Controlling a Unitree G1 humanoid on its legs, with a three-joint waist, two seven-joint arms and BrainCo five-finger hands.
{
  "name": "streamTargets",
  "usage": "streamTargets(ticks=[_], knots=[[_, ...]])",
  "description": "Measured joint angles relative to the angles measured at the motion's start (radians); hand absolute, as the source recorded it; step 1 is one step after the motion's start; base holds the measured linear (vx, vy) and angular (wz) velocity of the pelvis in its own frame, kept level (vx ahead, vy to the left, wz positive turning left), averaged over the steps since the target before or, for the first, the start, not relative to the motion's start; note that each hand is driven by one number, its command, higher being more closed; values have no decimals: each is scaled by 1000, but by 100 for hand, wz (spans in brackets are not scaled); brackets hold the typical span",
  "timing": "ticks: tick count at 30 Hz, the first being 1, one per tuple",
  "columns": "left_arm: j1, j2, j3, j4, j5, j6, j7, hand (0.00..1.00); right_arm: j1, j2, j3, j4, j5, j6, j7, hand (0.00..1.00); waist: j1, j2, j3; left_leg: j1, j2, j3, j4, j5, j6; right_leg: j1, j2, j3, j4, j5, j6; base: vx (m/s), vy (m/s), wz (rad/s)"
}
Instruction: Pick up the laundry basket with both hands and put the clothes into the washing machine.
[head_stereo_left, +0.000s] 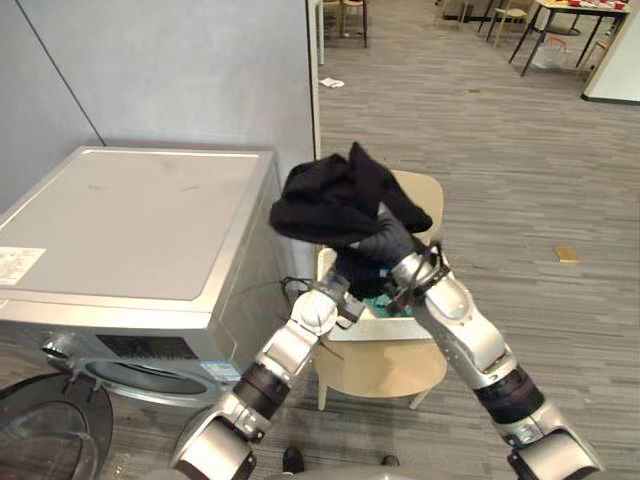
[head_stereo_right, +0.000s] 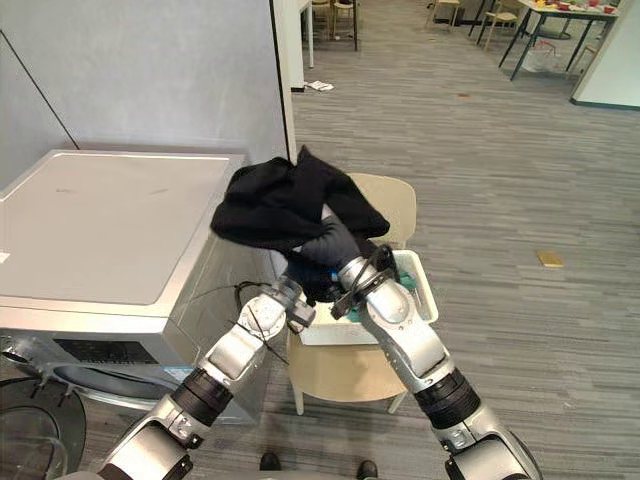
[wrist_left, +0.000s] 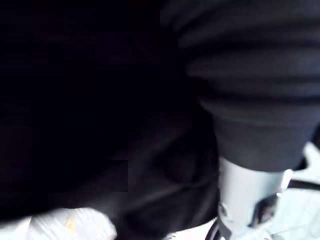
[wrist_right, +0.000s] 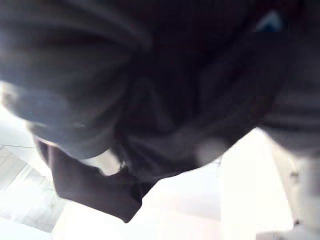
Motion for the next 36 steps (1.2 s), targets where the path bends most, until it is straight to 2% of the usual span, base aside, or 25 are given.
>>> streamTargets(ticks=[3,8,9,16,22,23,29,36], knots=[[-4,30,-39,40,120,-21,24,0,-24,-3,53,1,82,-1,2,100,-3,-3,-2,-6,9,-2,0,-4,-5,6,2,0,-13,10,-5,22,-16,0],[-11,31,-83,84,185,-29,47,0,-30,-4,124,2,143,-1,5,100,-2,-9,-5,-8,14,-9,0,-3,-5,15,10,-5,-31,14,-9,9,-8,2],[-11,31,-83,86,193,-30,52,100,-30,-4,128,2,149,-1,5,100,-2,-9,-5,-8,14,-9,0,-3,-5,15,10,-5,-31,14,-9,0,0,0],[-11,31,-76,100,198,-33,94,100,-29,-33,129,13,160,-5,35,100,-2,-14,-2,-9,16,-9,0,-4,-5,15,12,-4,-34,13,-11,4,-1,0],[-11,30,-64,102,220,-35,114,100,-1,-34,107,23,159,-32,43,100,-3,-28,0,-9,16,-8,0,-6,-7,15,12,-4,-34,13,-8,6,-1,0],[-9,29,-55,102,232,-35,118,100,15,-30,90,29,157,-36,45,0,-3,-31,1,-9,16,-8,0,-6,-6,15,12,-4,-34,13,-7,0,0,0],[33,20,-14,106,258,-36,146,100,75,-12,37,42,134,-56,39,0,-5,-46,8,-8,14,-5,0,-8,-7,13,11,-2,-33,13,-4,2,1,-1],[78,11,118,95,277,-35,187,100,144,-12,-55,54,114,-62,23,0,-5,-46,8,-9,9,6,0,-5,-2,1,11,1,-21,9,-6,2,1,-4]])
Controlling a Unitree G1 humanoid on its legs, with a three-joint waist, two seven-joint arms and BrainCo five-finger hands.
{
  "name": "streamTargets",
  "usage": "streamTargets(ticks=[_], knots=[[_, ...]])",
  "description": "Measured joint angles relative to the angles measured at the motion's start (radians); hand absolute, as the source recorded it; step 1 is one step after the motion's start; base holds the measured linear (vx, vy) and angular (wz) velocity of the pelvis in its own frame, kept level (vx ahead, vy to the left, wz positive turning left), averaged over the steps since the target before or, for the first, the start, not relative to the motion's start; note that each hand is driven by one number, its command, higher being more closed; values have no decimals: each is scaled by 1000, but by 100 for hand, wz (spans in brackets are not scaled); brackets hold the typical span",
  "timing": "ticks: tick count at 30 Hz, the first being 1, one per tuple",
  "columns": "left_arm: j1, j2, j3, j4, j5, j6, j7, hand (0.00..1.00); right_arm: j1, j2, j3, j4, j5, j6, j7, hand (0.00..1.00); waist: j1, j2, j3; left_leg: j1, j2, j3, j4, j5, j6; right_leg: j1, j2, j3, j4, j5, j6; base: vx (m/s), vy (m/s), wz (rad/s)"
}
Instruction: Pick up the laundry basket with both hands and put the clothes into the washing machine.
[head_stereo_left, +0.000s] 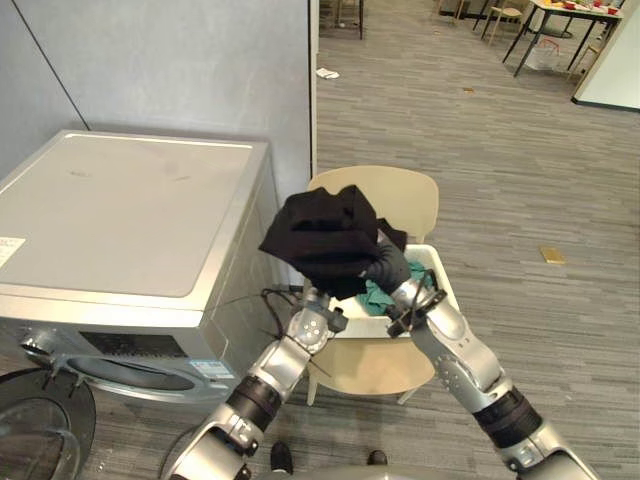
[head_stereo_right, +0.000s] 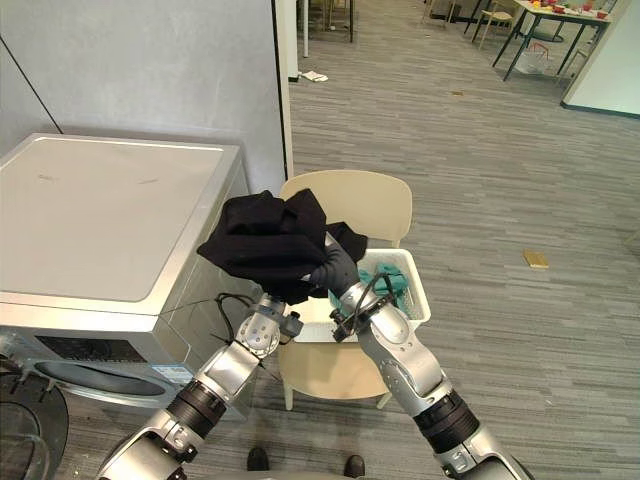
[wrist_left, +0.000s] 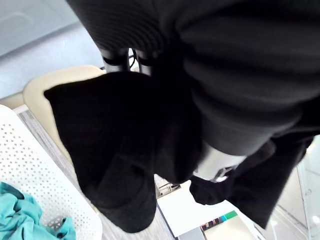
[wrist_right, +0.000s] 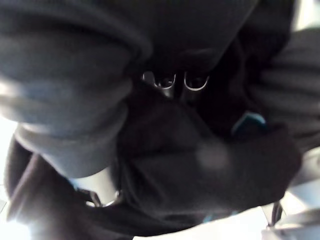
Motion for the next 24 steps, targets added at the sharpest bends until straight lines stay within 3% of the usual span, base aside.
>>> streamTargets(ticks=[13,24], knots=[[111,1,214,-163,3,-8,74,100,65,2,-187,7,-3,-15,-62,0,-2,8,0,9,-1,0,0,-1,-2,3,0,0,1,-1,-2,0,0,0],[263,-1,450,-363,9,-27,125,100,66,20,-304,191,-52,-16,-122,0,3,67,7,14,9,-6,7,-4,-6,16,6,0,11,-5,-9,0,0,1]])
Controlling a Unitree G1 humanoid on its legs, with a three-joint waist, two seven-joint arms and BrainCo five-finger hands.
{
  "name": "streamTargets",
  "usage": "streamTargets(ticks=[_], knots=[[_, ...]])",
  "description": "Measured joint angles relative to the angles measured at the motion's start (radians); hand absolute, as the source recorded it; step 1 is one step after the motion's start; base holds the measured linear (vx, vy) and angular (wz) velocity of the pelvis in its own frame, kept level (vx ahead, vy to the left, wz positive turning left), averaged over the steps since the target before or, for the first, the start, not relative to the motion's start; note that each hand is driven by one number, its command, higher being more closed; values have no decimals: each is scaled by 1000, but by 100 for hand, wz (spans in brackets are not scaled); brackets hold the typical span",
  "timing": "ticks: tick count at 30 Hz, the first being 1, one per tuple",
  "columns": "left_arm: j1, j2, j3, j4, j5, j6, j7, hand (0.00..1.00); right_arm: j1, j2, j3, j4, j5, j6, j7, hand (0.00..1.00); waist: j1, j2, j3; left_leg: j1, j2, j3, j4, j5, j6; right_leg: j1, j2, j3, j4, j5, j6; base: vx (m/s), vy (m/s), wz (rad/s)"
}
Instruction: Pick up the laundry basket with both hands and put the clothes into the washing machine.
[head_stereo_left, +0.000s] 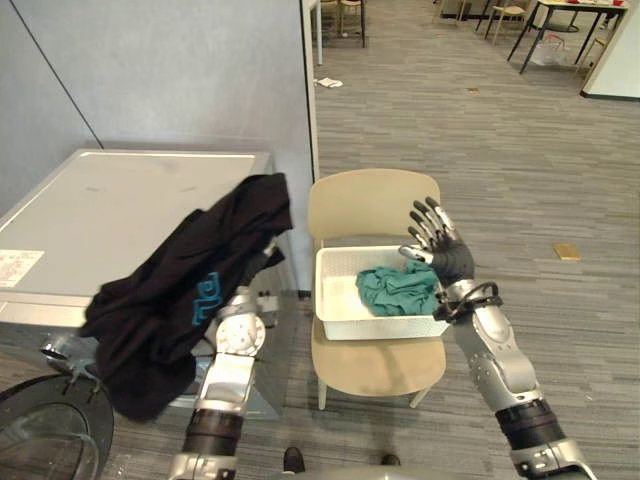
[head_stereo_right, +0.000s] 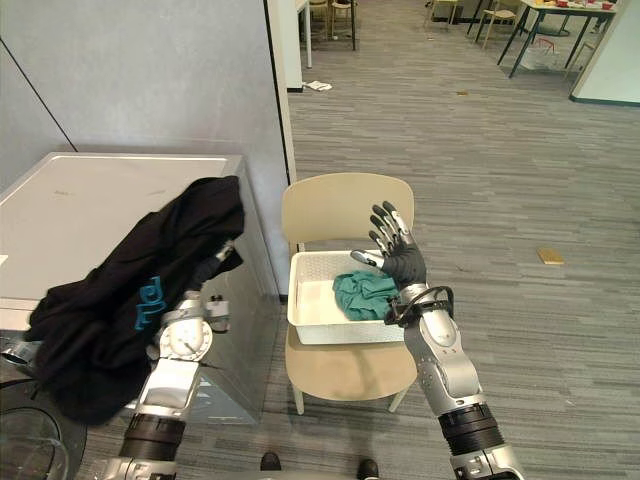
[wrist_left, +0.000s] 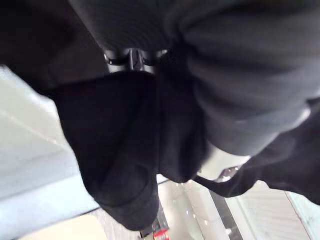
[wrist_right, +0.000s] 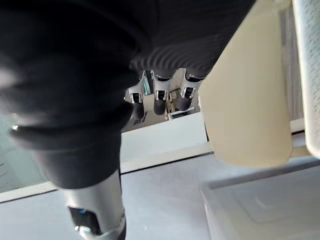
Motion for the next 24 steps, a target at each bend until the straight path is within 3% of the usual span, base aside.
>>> streamTargets(ticks=[4,6,7,8,9,10,11,12,13,14,15,16,17,20,21,22,24], knots=[[40,-25,87,-56,-1,-6,22,100,-11,0,-148,87,-124,15,-96,0,4,17,28,-75,6,-44,57,0,-1,-22,0,-54,9,-1,-4,-31,-2,40],[41,-55,110,-98,-1,-6,39,100,-29,-1,-265,128,-210,42,-147,0,5,41,43,-143,16,-89,75,-3,0,-74,14,-111,74,-13,-22,-96,-41,82],[41,-65,108,-108,-2,-7,50,100,-31,-1,-346,146,-279,57,-189,0,7,52,51,-166,27,-45,63,-51,19,-82,14,-167,89,-22,-29,-68,-34,130],[39,-69,105,-111,-1,-10,55,100,-34,-2,-430,175,-333,62,-222,0,-3,31,63,-187,35,62,123,-123,91,-73,-18,-214,68,-31,-45,-68,-1,143],[41,-77,101,-115,-1,-12,58,100,-44,-8,-486,209,-384,79,-249,0,4,37,81,-224,69,142,247,-145,131,-72,-37,-261,86,-32,-53,-7,23,112],[50,-80,98,-117,-1,-12,57,100,-49,-12,-519,232,-408,94,-265,0,10,45,92,-229,93,188,332,-135,146,-74,-42,-274,116,-42,-59,-22,3,91],[81,-93,89,-123,0,-12,50,100,-32,-21,-565,246,-443,117,-286,0,11,76,104,-235,115,230,393,-53,133,-80,-43,-300,211,-97,-55,-18,-25,117],[97,-103,80,-139,-1,-13,38,100,-2,-20,-598,257,-480,130,-304,0,-6,77,105,-235,91,220,331,0,122,-88,-48,-314,221,-144,-51,-119,-43,206],[108,-113,78,-146,-1,-22,26,100,41,-10,-655,279,-529,142,-317,0,-35,53,107,-212,55,197,280,4,135,-72,-67,-374,175,-124,-80,-123,-15,184],[111,-118,78,-145,-2,-25,21,100,55,7,-682,296,-551,147,-319,0,-23,49,107,-214,72,240,383,-88,181,-69,-76,-405,178,-122,-84,-144,-73,170],[134,-115,75,-138,-2,-28,16,100,83,39,-697,319,-579,169,-325,0,-16,34,115,-181,109,311,532,-203,174,-52,-91,-448,181,-110,-89,-32,-75,128],[152,-117,68,-124,-3,-29,11,100,130,65,-690,330,-604,183,-328,0,-22,40,114,-125,143,340,571,-240,123,-37,-97,-503,181,-109,-90,-48,-70,146],[167,-118,55,-124,-4,-31,3,100,154,84,-682,357,-622,192,-323,0,-29,40,114,-77,166,340,575,-256,98,-25,-101,-545,180,-109,-90,-76,26,160],[168,-137,17,-89,-12,-35,-33,100,208,126,-679,445,-638,201,-296,0,-33,49,108,14,212,299,537,-245,74,-17,-123,-674,174,-101,-82,-127,93,125],[169,-139,11,-81,-13,-34,-37,100,211,130,-675,468,-641,201,-292,0,-34,52,107,30,214,296,508,-234,58,-17,-126,-695,172,-98,-85,-170,228,121],[169,-138,6,-68,-13,-35,-50,100,212,138,-657,508,-646,201,-291,0,-34,65,99,54,198,280,420,-236,17,-19,-131,-736,166,-79,-80,-178,288,105],[170,-133,-8,-49,-13,-35,-58,100,212,162,-612,561,-649,197,-267,0,-31,55,98,58,167,277,342,-255,-11,-19,-145,-789,146,-40,-71,-196,329,90]])
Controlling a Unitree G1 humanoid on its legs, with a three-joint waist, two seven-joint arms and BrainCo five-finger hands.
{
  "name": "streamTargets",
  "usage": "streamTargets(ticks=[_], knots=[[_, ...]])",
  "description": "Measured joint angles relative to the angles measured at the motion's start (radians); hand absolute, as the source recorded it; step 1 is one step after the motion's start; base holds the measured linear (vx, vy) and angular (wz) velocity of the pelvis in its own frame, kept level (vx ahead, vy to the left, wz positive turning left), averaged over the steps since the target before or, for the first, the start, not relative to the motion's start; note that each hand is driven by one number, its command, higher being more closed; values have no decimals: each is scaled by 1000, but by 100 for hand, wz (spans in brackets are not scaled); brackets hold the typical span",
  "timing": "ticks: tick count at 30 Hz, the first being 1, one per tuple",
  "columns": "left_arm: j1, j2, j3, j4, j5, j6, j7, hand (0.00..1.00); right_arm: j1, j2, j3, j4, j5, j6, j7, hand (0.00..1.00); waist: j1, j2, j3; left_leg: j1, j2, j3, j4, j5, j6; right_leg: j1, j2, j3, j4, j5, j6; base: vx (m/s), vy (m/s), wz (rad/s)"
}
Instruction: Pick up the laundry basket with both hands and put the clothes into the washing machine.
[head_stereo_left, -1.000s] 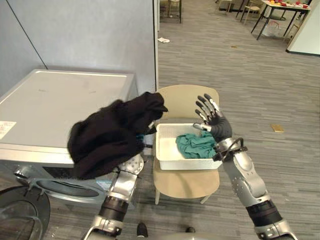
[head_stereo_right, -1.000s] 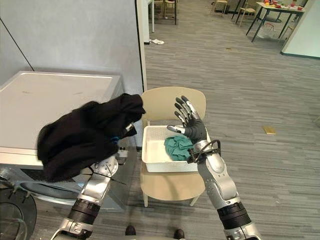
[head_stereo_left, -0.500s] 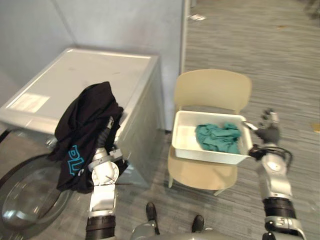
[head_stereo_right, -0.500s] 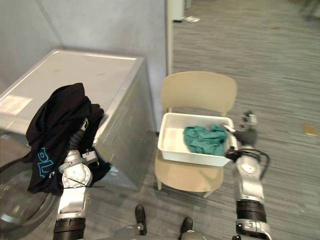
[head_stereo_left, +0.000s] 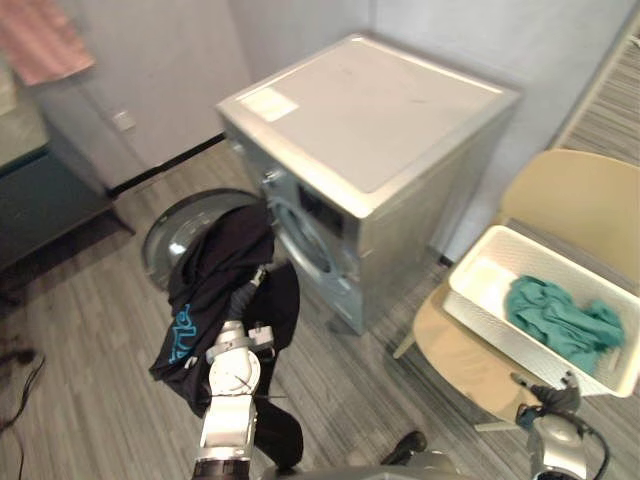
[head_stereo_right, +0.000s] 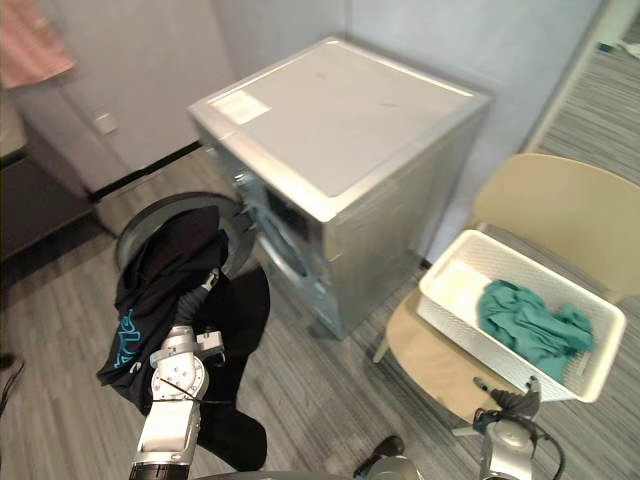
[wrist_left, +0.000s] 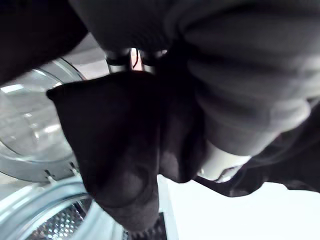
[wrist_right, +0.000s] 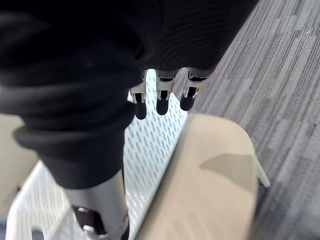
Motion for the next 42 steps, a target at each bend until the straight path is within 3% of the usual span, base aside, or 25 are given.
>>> streamTargets(ticks=[2,4,8,11,13,14,15,16,18,19,21,22,24,26,28,29,31,32,33,34,35,37,38,41,42], knots=[[27,0,-8,17,0,0,-17,100,-20,27,42,69,0,-4,22,0,4,-2,0,4,-45,-15,-76,-22,-33,0,-28,-42,-8,56,9,-198,367,67],[34,-2,-23,41,1,3,-38,100,-32,49,100,128,-1,-13,46,0,15,-10,0,20,-125,-28,-118,-20,-28,2,-108,-48,23,93,21,-180,335,40],[36,-2,-57,41,2,0,-58,100,1,86,162,189,0,-16,82,0,31,-16,2,43,-209,-31,-136,-27,-2,2,-232,-28,121,96,23,-146,178,11],[38,1,-89,62,2,0,-68,100,51,94,165,187,0,-16,107,0,25,-42,14,70,-270,-71,-166,-36,51,-11,-337,34,259,59,-42,-87,157,38],[46,2,-113,96,2,0,-78,100,82,94,161,171,19,-19,115,0,3,-52,13,87,-293,-112,-175,-38,73,-67,-368,252,349,75,-109,5,106,52],[45,3,-129,125,2,1,-78,100,92,93,165,170,19,-19,123,0,-5,-63,11,88,-290,-139,-176,-39,92,-114,-336,408,407,17,-110,59,44,39],[44,12,-130,142,2,1,-78,100,95,101,171,171,20,-20,130,0,-12,-64,9,93,-285,-155,-177,-40,94,-138,-279,489,441,-61,-70,75,-23,44],[43,27,-126,165,2,2,-78,100,102,115,187,172,22,-20,130,0,-15,-89,20,93,-280,-171,-177,-41,94,-148,-206,524,449,-144,-42,73,-78,31],[43,43,-126,214,2,6,-77,100,102,132,204,179,26,-18,129,0,-20,-125,23,94,-279,-172,-185,-41,93,-150,-144,449,401,-194,-40,79,-100,9],[43,36,-129,258,2,28,-78,100,83,128,206,187,25,-19,126,0,-23,-117,15,105,-270,-169,-226,-31,78,-118,-131,334,357,-175,-10,177,-57,-29],[41,38,-128,263,2,39,-77,100,56,124,208,198,20,-19,126,0,-12,-108,16,113,-261,-143,-262,-16,61,-121,-131,236,351,-168,-18,192,1,-72],[37,38,-130,265,2,42,-77,100,43,126,209,198,15,-19,125,0,1,-98,21,123,-256,-116,-272,2,51,-126,-119,244,358,-172,-14,158,-10,-70],[29,37,-140,280,2,45,-78,100,57,125,211,197,4,-18,126,0,-6,-87,15,130,-250,-110,-258,-7,43,-130,-121,250,395,-198,8,274,-92,-27],[10,39,-161,322,2,45,-77,100,65,123,207,198,-4,-18,128,0,-13,-84,11,100,-218,-108,-124,-64,31,-108,-117,247,407,-227,13,250,-132,-7],[7,38,-166,385,1,47,-78,100,64,123,207,215,-3,-19,124,0,-12,-76,15,7,-108,-102,249,-122,9,-23,-63,253,352,-242,30,237,-158,-34],[13,38,-166,395,0,49,-78,100,66,121,208,214,-3,-19,125,0,-8,-68,17,-11,-68,-100,351,-121,9,1,-43,262,342,-242,30,231,-128,-65],[42,34,-171,415,-15,47,-78,100,77,99,247,218,-4,-23,121,0,8,-18,4,-63,65,-94,621,-47,10,52,26,305,331,-274,27,198,-52,-110],[40,44,-169,459,-19,48,-78,100,86,100,270,219,-5,-24,121,0,5,-38,-24,-82,98,-68,696,48,47,63,38,347,309,-287,29,265,-53,-113],[37,59,-167,477,-19,48,-79,100,81,115,277,217,-5,-24,120,0,6,-51,-29,-96,113,-49,743,61,60,75,38,373,288,-288,30,343,-50,-96],[29,64,-170,501,-19,49,-81,100,77,120,279,218,-7,-26,115,0,5,-55,-26,-126,137,-16,787,-26,68,77,37,413,269,-286,34,292,-12,-84],[24,59,-171,515,-18,49,-87,100,69,120,280,228,-11,-28,108,0,3,-63,-21,-165,140,-8,778,-100,70,83,34,449,240,-274,49,256,19,-83],[23,66,-167,533,-19,49,-97,100,60,126,302,248,-13,-32,105,0,11,-90,-6,-210,125,-37,675,-143,68,113,19,496,197,-250,63,196,113,-77],[25,71,-163,547,-19,49,-98,100,59,128,324,261,-13,-39,105,0,13,-106,6,-228,109,-77,558,-140,64,130,3,524,183,-240,80,207,175,-77],[26,69,-157,591,-20,48,-97,100,46,130,334,277,-12,-46,105,0,15,-96,14,-238,53,-255,244,-103,21,142,-13,601,180,-225,106,206,308,-88],[26,65,-156,619,-24,48,-94,100,39,125,334,295,-10,-59,105,0,14,-74,19,-203,26,-380,62,-10,26,130,-12,652,184,-223,128,206,505,-135]])
